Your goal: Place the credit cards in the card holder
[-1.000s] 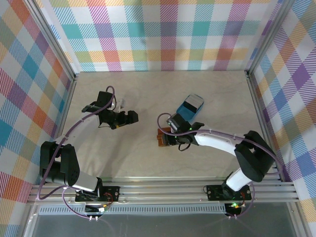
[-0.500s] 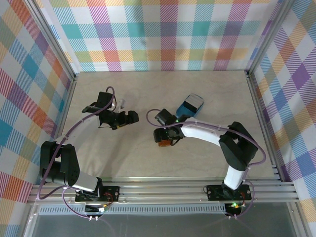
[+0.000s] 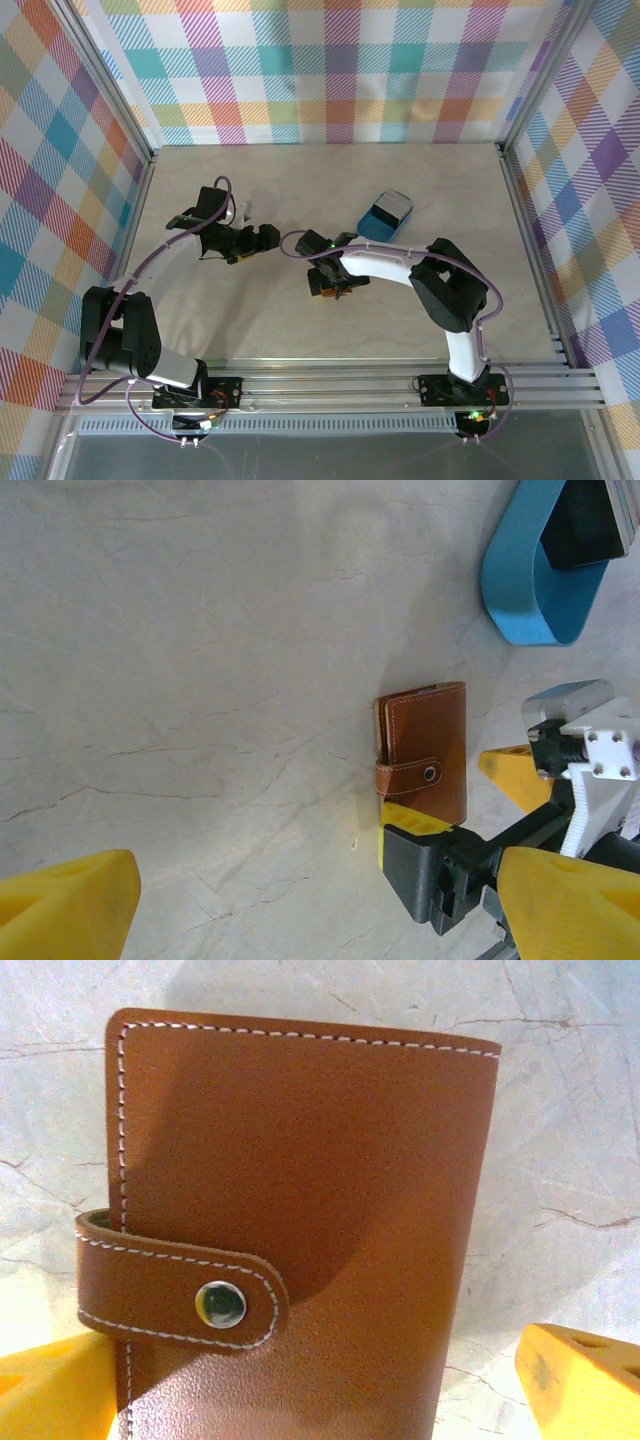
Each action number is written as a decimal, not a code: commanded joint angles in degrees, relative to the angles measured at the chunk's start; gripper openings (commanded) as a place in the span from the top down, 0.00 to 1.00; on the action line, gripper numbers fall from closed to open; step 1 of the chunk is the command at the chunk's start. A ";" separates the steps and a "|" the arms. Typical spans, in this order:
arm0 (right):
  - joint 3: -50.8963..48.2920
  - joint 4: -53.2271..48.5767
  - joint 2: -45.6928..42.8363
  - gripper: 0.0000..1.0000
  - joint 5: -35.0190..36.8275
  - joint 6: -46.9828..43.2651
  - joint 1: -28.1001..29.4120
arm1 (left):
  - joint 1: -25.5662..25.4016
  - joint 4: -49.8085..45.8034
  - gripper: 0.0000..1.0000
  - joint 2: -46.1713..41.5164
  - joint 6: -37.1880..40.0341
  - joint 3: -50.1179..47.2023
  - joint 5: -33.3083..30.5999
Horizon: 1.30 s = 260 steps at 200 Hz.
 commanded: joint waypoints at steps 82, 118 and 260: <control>-7.93 -0.89 -6.99 0.01 3.10 -5.49 -1.92 | 0.43 0.41 0.08 -1.69 -0.31 -0.66 0.63; -14.63 0.47 -12.41 0.01 4.26 -4.29 -8.42 | 0.34 0.41 0.08 -1.42 -0.36 -0.77 0.56; -21.19 19.61 -17.51 0.80 -20.14 11.81 -11.38 | 0.20 1.64 0.09 -0.63 -1.03 -0.98 3.66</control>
